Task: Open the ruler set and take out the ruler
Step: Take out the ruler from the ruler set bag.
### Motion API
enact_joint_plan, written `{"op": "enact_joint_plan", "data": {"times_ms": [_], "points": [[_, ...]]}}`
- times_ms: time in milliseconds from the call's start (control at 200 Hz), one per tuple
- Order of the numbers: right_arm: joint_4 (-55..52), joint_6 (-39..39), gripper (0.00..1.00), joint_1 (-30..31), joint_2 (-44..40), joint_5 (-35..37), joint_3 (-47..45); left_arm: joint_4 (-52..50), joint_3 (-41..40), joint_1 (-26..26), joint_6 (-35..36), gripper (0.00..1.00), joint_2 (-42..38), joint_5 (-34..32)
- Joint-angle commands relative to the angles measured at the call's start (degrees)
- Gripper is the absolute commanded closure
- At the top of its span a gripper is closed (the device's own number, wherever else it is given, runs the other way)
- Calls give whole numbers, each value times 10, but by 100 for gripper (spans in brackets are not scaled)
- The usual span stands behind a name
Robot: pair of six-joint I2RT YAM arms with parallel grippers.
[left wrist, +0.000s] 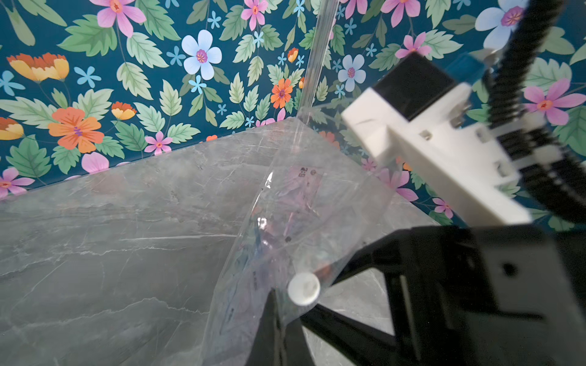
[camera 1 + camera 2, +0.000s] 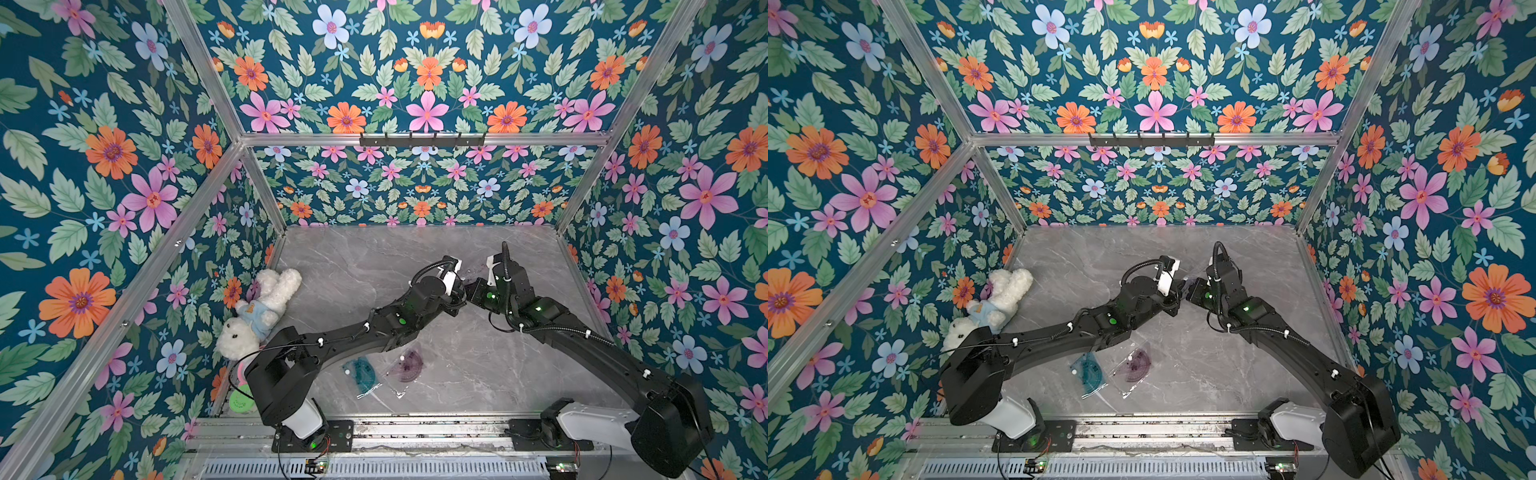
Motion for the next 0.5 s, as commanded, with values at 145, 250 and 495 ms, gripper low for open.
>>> {"op": "enact_joint_plan", "data": {"times_ms": [145,250,495], "points": [[-30,-5,100,1,-43,9,4,31,-15,25,-24,100,-6,-28],[-39,-3,100,1,-70,8,2,30,-19,36,-29,100,-2,-29],[-66,-11,99,-3,-123,17,7,44,-30,60,-63,100,3,-3]]}}
